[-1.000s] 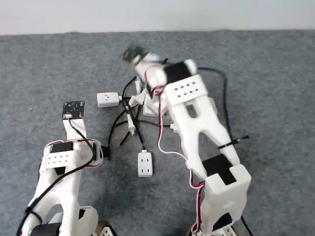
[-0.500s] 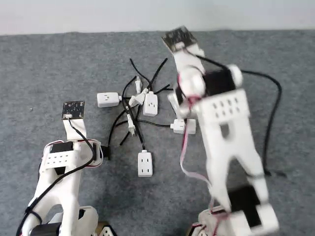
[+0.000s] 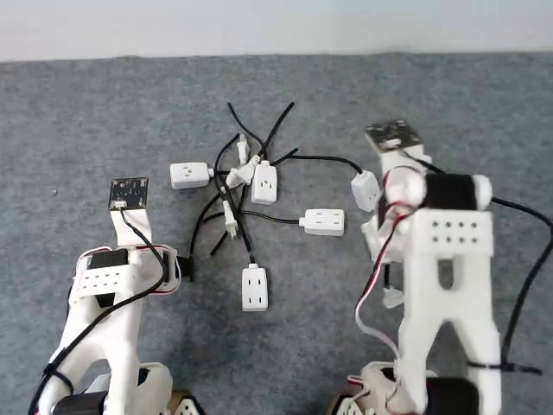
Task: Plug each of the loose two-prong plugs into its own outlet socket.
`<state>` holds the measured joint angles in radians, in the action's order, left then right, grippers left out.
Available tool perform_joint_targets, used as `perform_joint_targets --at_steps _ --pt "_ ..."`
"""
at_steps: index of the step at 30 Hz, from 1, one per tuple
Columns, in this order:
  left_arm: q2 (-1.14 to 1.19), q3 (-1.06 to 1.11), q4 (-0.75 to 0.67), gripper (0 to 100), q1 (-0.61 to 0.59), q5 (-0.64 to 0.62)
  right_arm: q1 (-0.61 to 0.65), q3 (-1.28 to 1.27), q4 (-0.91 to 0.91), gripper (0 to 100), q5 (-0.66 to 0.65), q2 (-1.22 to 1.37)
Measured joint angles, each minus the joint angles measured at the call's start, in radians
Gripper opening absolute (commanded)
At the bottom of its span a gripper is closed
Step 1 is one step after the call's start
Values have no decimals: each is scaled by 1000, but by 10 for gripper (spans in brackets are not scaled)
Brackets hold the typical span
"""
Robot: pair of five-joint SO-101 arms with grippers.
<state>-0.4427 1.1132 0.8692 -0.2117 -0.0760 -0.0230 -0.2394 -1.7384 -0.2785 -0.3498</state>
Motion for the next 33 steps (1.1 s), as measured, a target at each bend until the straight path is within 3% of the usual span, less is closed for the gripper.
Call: perform_joint_targets --at_steps 6,13,20,26,33 --pt "0 0 0 295 0 0 -72 0 178 26 -37 213" --pt "0 0 0 295 0 0 -129 129 279 244 -78 486" --pt "0 0 0 295 0 25 -130 296 138 161 -83 545" --pt "0 0 0 296 0 29 -130 264 60 165 -83 367" --pt "0 0 0 297 0 29 -129 -180 184 165 -143 -48"
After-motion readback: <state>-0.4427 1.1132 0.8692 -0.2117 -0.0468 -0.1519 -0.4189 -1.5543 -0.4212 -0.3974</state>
